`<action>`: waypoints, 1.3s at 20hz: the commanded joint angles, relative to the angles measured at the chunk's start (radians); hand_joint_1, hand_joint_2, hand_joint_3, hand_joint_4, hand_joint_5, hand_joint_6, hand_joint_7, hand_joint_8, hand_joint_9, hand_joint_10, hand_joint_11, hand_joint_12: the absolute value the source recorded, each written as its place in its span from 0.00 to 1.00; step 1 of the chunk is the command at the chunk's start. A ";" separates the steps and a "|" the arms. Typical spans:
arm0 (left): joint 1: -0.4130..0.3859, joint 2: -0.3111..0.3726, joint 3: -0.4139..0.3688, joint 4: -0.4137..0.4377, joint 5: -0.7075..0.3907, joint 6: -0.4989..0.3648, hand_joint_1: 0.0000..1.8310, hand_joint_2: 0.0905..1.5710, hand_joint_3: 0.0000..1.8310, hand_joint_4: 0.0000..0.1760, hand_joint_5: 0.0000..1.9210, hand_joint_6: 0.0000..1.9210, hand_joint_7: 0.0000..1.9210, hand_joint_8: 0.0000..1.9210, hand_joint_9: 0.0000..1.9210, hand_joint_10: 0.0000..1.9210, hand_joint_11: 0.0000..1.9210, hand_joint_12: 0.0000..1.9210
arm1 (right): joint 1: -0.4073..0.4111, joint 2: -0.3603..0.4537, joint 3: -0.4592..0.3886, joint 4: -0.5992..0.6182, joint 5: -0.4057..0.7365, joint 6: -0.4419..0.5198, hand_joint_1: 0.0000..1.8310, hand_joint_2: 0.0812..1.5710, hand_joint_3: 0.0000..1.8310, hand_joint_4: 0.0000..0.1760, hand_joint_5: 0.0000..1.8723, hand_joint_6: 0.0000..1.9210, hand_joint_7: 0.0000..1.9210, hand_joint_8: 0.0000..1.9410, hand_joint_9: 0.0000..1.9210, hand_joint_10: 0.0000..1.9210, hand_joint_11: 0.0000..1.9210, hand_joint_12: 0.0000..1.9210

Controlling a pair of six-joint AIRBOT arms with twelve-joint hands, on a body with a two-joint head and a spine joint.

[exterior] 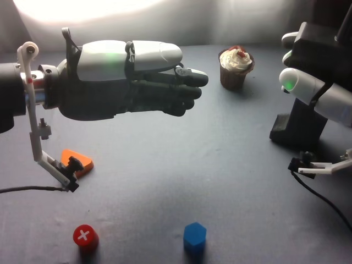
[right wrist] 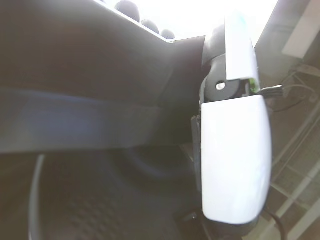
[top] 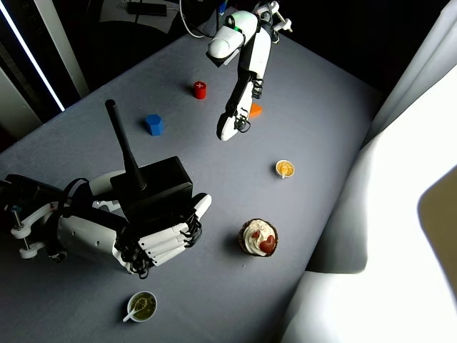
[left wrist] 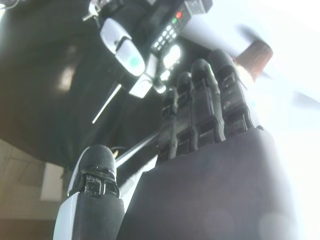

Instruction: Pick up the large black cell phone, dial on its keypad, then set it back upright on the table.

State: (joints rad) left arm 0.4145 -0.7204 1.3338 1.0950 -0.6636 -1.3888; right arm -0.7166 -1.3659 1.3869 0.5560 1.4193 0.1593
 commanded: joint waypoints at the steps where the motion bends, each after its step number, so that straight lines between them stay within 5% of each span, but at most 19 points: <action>1: -0.020 0.001 -0.006 -0.059 -0.067 -0.007 0.00 0.75 0.00 0.13 0.10 0.00 0.11 0.00 0.11 0.00 0.00 0.25 | 0.000 0.011 0.008 -0.023 0.152 0.023 0.69 0.69 0.00 0.00 0.56 0.36 0.51 0.63 0.54 0.54 0.52 0.63; 7: -0.017 -0.001 -0.007 -0.060 -0.067 -0.008 0.00 0.76 0.00 0.14 0.10 0.00 0.12 0.00 0.12 0.00 0.00 0.28 | -0.014 0.006 0.010 -0.023 0.162 0.024 0.69 0.68 0.00 0.00 0.59 0.31 0.53 0.60 0.56 0.49 0.54 0.60; 19: -0.011 0.000 -0.017 -0.060 -0.067 -0.007 0.00 0.76 0.00 0.14 0.11 0.00 0.12 0.00 0.12 0.00 0.00 0.25 | -0.040 -0.001 0.019 -0.013 0.180 0.027 0.69 0.68 0.00 0.00 0.53 0.40 0.57 0.52 0.64 0.34 0.59 0.50; 25: -0.008 -0.001 -0.017 -0.060 -0.067 -0.007 0.00 0.76 0.00 0.14 0.11 0.00 0.13 0.00 0.13 0.00 0.00 0.25 | -0.040 -0.001 0.025 -0.013 0.180 0.028 0.67 0.71 0.00 0.00 0.50 0.49 0.51 0.58 0.57 0.29 0.51 0.51; 26: -0.007 -0.001 -0.017 -0.060 -0.067 -0.007 0.00 0.76 0.00 0.15 0.10 0.00 0.12 0.00 0.12 0.00 0.00 0.25 | -0.040 -0.001 0.027 -0.013 0.180 0.028 0.73 0.70 0.01 0.00 0.48 0.48 0.48 0.57 0.53 0.54 0.49 0.52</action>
State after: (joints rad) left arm 0.4271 -0.7212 1.3220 1.0973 -0.6636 -1.3884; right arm -0.7525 -1.3762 1.4033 0.5594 1.4818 0.1761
